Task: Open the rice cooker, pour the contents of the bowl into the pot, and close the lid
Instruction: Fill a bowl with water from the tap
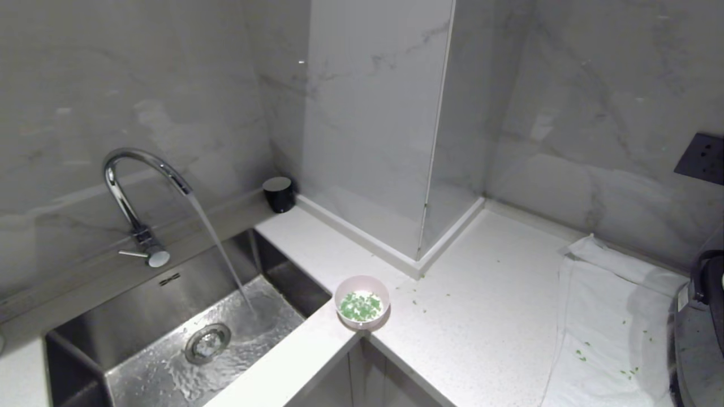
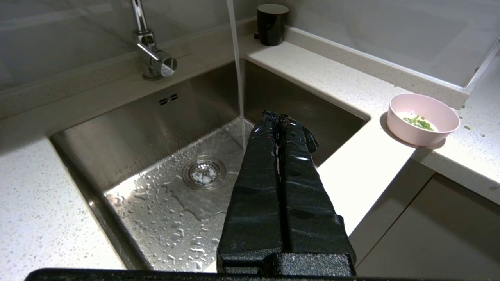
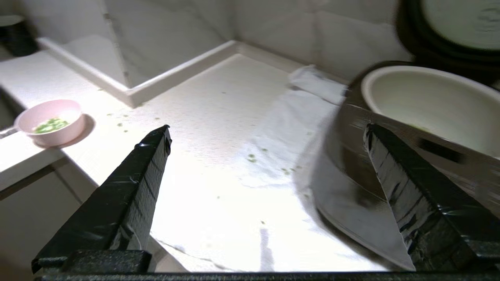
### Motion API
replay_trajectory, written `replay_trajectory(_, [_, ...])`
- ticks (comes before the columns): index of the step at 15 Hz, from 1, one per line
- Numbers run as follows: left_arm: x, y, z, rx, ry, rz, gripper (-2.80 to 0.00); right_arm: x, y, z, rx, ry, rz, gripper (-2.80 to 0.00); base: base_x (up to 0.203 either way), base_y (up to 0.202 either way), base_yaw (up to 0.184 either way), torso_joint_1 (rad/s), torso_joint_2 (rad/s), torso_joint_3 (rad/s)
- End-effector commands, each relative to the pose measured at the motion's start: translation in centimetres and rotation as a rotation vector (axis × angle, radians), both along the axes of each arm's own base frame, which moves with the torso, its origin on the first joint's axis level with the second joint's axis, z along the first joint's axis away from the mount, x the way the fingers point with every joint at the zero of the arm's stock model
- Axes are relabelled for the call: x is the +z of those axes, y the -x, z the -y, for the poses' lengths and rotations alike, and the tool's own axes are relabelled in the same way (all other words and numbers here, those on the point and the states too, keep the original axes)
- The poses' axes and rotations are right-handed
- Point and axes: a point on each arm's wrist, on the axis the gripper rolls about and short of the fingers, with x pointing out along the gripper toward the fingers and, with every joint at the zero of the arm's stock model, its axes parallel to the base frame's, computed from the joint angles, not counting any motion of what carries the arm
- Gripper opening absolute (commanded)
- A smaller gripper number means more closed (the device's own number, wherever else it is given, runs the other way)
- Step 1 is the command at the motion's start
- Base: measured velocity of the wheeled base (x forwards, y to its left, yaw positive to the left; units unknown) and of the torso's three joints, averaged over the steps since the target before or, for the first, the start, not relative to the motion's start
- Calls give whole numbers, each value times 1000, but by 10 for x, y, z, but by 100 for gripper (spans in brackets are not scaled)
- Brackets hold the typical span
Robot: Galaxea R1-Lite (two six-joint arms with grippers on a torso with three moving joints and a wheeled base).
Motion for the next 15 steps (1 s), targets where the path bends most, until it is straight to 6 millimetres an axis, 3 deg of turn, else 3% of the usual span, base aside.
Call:
replay_trajectory(1, [-2,-1,0,0,0,-10,-280,-21,-21,-1,31,3,-7,0,0,0,0,0,0,0])
replay_trajectory(4, [-2,-1,0,0,0,-8,-280,-58,-52,-1,52,31,8,0,0,0,0,0,0,0])
replay_trajectory(6, [-2,-1,0,0,0,-10,-280,-70,-62,-2,65,50,72,0,0,0,0,0,0,0])
replay_trajectory(14, [-2,-1,0,0,0,-9,-280,-77,-63,-2,101,47,26,0,0,0,0,0,0,0])
replay_trajectory(15, [-2,-1,0,0,-1,-9,-280,-77,-63,-2,98,41,29,-280,0,0,0,0,0,0])
